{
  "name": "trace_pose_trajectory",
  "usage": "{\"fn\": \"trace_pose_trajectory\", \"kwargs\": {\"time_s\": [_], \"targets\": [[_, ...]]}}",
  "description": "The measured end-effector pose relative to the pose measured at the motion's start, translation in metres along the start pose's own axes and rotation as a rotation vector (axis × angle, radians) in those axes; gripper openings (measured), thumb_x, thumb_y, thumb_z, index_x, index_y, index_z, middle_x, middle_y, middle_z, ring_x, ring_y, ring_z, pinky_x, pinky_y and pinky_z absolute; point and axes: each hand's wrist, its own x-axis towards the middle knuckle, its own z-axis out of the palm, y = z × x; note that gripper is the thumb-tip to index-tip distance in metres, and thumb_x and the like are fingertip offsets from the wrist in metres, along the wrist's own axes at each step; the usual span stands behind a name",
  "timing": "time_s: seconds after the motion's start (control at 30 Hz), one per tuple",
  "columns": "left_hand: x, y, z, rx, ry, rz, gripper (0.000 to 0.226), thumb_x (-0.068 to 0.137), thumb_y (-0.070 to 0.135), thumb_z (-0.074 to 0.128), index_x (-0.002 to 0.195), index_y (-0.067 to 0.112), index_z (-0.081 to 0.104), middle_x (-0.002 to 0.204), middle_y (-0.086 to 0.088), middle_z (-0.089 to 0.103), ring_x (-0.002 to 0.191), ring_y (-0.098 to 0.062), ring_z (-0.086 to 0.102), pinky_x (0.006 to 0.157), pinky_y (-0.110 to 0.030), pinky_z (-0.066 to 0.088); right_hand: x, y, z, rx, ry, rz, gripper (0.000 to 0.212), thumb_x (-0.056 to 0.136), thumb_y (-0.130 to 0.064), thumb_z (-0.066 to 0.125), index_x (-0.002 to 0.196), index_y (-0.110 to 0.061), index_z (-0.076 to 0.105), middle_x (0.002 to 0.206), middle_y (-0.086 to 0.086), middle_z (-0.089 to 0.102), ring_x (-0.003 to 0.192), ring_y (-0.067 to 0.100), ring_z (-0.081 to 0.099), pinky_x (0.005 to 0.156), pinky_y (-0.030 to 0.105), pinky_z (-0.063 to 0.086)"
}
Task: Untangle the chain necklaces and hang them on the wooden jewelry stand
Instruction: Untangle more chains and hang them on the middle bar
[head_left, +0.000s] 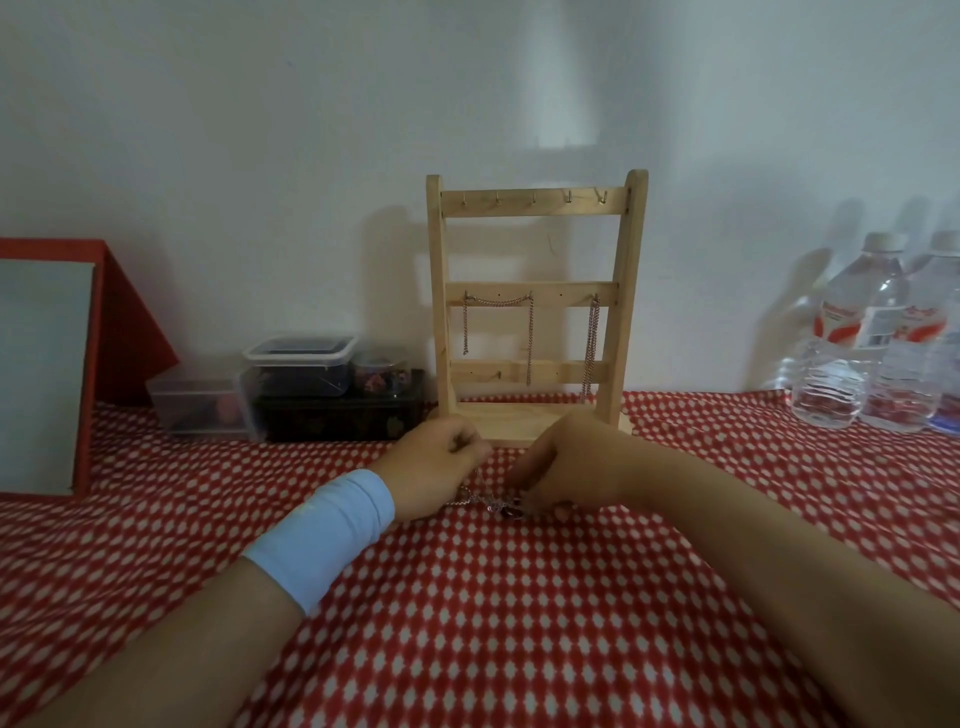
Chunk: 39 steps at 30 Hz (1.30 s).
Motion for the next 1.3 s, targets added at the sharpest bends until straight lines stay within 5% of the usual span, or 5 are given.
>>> {"fn": "trace_pose_trajectory", "kwargs": {"time_s": [0.33,0.6,0.83,1.1,1.3], "targets": [[-0.002,-0.007,-0.007,0.383,-0.138,0.002,0.018,0.096,0.041,0.052,0.105,0.029,0.061,0.104,0.008,0.061,0.097,-0.01,0.058,0.085,-0.027,0.047,-0.002,-0.007,0.005,-0.186,-0.026,-0.091,0.014,0.087,-0.032,0.078,0.098,-0.024,0.081,0.099,-0.009,0.075,0.093,0.006,0.065,0.077,0.016,0.05],[-0.005,-0.019,-0.014,0.259,-0.05,0.039,0.036,0.101,0.045,0.038,0.088,0.029,0.068,0.088,0.013,0.066,0.086,-0.004,0.061,0.081,-0.026,0.047,0.003,0.007,-0.012,0.828,0.381,-0.049,0.025,0.108,-0.019,0.043,0.104,-0.007,0.065,0.107,0.01,0.075,0.108,0.032,0.07,0.091,0.042,0.055],[-0.005,-0.023,-0.014,0.22,0.026,0.125,0.026,0.097,0.047,0.046,0.081,0.034,0.062,0.086,0.011,0.068,0.083,-0.006,0.063,0.079,-0.03,0.05,0.006,0.005,-0.016,1.558,0.321,-0.099,0.036,0.111,-0.025,0.027,0.083,-0.011,0.045,0.059,0.003,0.043,0.05,0.018,0.041,0.058,0.035,0.049],[-0.009,-0.025,-0.016,0.265,0.038,0.181,0.016,0.097,0.036,0.052,0.092,0.033,0.067,0.093,0.017,0.067,0.088,0.0,0.061,0.086,-0.028,0.051,0.001,0.009,-0.02,0.682,0.539,-0.151,0.014,0.103,-0.014,0.053,0.089,-0.016,0.051,0.062,-0.004,0.051,0.043,0.006,0.039,0.04,0.019,0.031],[-0.007,-0.022,-0.01,0.353,-0.003,0.241,0.016,0.097,0.03,0.053,0.092,0.03,0.067,0.09,0.019,0.064,0.084,0.003,0.058,0.077,-0.016,0.044,0.0,0.011,-0.009,-0.29,0.324,-0.096,0.02,0.098,-0.042,0.058,0.109,-0.03,0.07,0.095,-0.014,0.064,0.084,0.003,0.059,0.076,0.023,0.052]]}}
